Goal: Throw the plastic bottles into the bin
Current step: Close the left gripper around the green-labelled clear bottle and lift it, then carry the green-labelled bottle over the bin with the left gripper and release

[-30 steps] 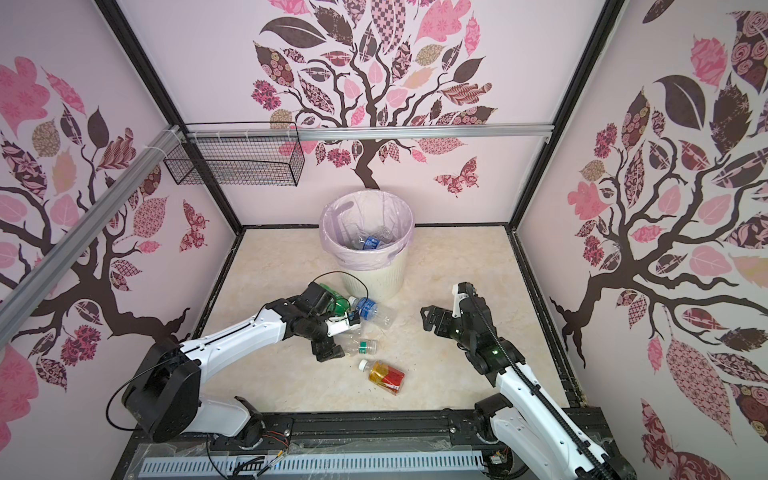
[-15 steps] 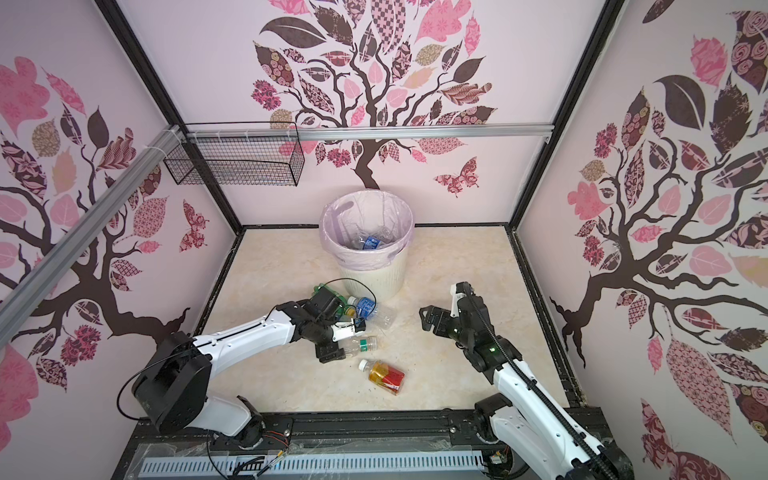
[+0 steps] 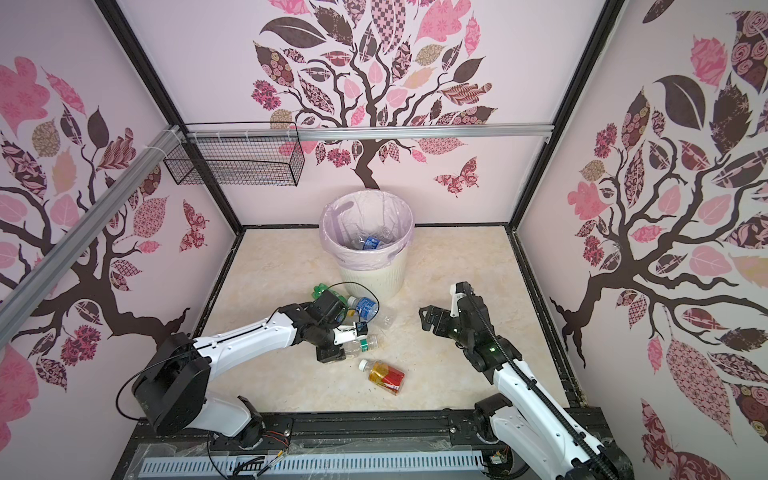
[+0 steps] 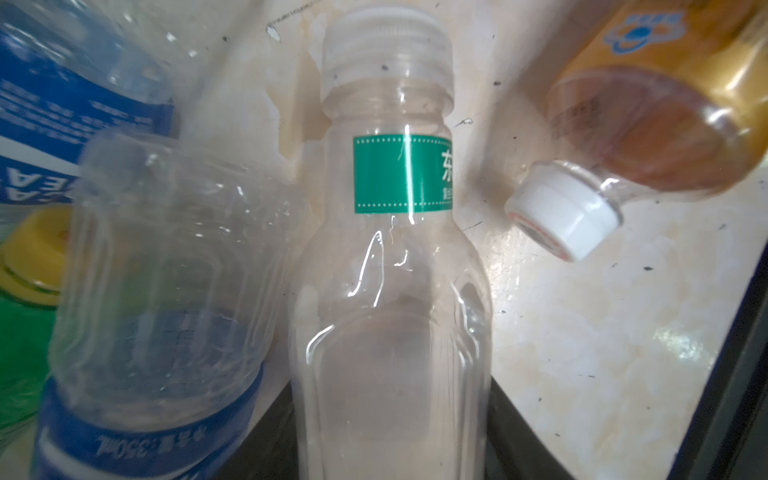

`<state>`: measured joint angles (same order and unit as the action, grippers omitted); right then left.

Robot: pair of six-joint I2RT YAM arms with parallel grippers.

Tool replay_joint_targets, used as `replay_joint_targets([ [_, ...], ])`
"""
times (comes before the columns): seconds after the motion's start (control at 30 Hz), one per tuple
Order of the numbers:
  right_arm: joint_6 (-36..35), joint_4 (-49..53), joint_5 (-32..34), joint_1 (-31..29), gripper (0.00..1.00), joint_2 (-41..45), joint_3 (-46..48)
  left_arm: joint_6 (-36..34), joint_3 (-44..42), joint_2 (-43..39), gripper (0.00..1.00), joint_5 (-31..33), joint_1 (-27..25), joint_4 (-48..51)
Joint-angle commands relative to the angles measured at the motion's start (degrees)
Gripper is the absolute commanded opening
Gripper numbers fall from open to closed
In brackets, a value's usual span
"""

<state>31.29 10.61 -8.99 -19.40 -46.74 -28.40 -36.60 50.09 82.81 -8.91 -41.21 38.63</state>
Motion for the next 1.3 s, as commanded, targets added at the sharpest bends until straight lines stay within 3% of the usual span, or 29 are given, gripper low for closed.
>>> replay_joint_targets([
  [0.0,-1.0,1.5,0.9,0.3,0.97,0.5,-0.9,2.0,-1.8,-6.7,0.49,-0.6,-0.1,0.6],
  [0.27,-1.7,2.0,0.3,0.2,0.96,-1.5,-2.3,11.6,-5.1,-27.6,0.47,2.2,0.1,-2.8],
  [0.5,-3.2,4.3,0.5,0.2,0.96,-1.9,-2.9,27.6,-5.6,-44.8,0.46,3.6,5.2,-7.9],
  [0.63,-4.2,5.3,0.4,0.3,0.96,-1.9,-3.3,33.3,-4.7,-49.1,0.46,3.2,6.1,-13.0],
  [0.8,-5.7,7.6,0.6,0.2,0.96,-1.6,-3.9,35.8,6.2,-40.2,0.46,3.9,6.2,-15.6],
  [1.03,-5.6,8.2,0.2,0.3,0.96,-0.3,-3.1,34.2,37.0,-9.8,0.45,2.4,7.8,-14.5],
  [1.1,-5.6,8.8,-0.1,0.2,0.96,-0.1,-3.2,35.2,46.3,-1.4,0.55,2.6,9.0,-11.5],
  [1.17,-5.8,9.6,-0.2,0.3,0.96,0.1,-3.8,36.4,54.4,5.8,0.69,6.6,9.6,-6.7],
  [1.27,-6.4,11.6,-0.2,0.2,0.96,0.7,-5.2,37.3,57.9,9.3,0.8,8.8,10.6,-3.7],
])
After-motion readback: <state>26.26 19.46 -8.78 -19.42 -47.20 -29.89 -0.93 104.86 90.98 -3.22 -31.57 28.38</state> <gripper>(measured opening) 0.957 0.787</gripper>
